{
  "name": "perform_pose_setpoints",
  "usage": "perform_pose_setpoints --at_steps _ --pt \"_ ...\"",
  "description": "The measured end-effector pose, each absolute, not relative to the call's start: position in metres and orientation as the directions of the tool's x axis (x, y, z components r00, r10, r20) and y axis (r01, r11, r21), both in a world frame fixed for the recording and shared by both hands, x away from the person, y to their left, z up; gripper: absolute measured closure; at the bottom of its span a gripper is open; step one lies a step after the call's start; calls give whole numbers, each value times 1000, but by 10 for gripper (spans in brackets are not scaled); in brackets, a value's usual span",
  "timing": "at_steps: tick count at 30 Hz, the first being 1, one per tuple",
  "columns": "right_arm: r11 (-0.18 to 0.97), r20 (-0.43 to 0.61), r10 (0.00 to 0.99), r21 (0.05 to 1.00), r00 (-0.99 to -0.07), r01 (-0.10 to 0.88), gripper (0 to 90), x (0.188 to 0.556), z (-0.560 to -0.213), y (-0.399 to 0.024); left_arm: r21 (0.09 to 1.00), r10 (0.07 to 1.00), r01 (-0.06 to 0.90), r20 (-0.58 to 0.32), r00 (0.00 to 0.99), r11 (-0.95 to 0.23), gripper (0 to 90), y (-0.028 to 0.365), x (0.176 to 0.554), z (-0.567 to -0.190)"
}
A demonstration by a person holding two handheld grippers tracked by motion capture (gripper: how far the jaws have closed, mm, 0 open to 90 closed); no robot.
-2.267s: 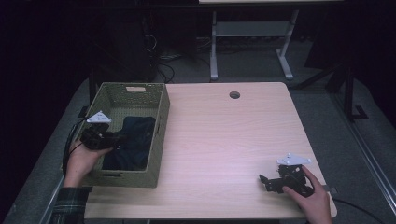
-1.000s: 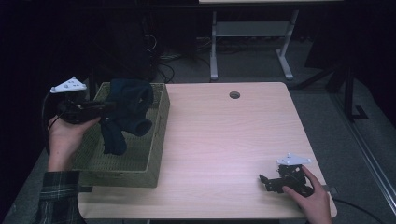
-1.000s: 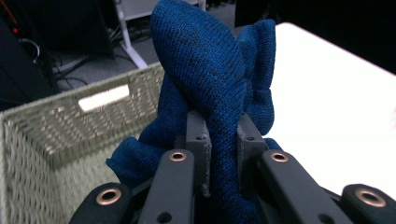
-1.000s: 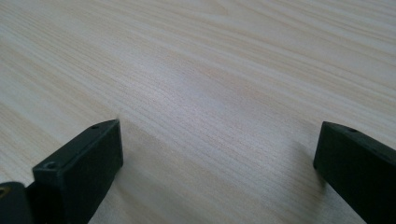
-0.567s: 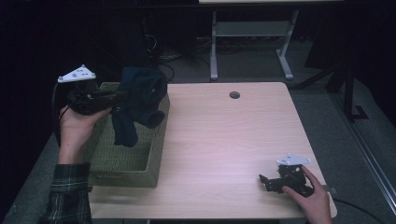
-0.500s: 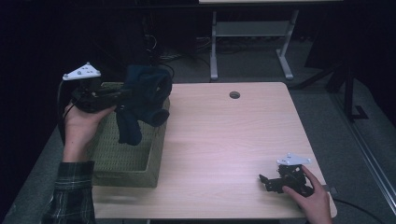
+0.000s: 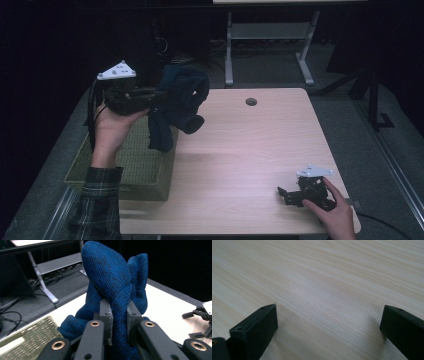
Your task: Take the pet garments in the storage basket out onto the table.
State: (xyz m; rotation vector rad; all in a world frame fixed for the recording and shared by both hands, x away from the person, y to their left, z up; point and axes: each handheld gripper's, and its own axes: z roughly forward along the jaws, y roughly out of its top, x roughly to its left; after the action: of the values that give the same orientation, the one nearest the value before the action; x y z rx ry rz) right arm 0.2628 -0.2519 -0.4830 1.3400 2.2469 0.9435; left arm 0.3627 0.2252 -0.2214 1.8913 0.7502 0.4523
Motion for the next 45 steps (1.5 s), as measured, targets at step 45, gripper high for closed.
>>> perform_pose_setpoints --at_steps 45 --pt "327 31 874 701 -486 633 11 263 -483 -252 859 485 314 -91 870 -403 792 72 382 -297"
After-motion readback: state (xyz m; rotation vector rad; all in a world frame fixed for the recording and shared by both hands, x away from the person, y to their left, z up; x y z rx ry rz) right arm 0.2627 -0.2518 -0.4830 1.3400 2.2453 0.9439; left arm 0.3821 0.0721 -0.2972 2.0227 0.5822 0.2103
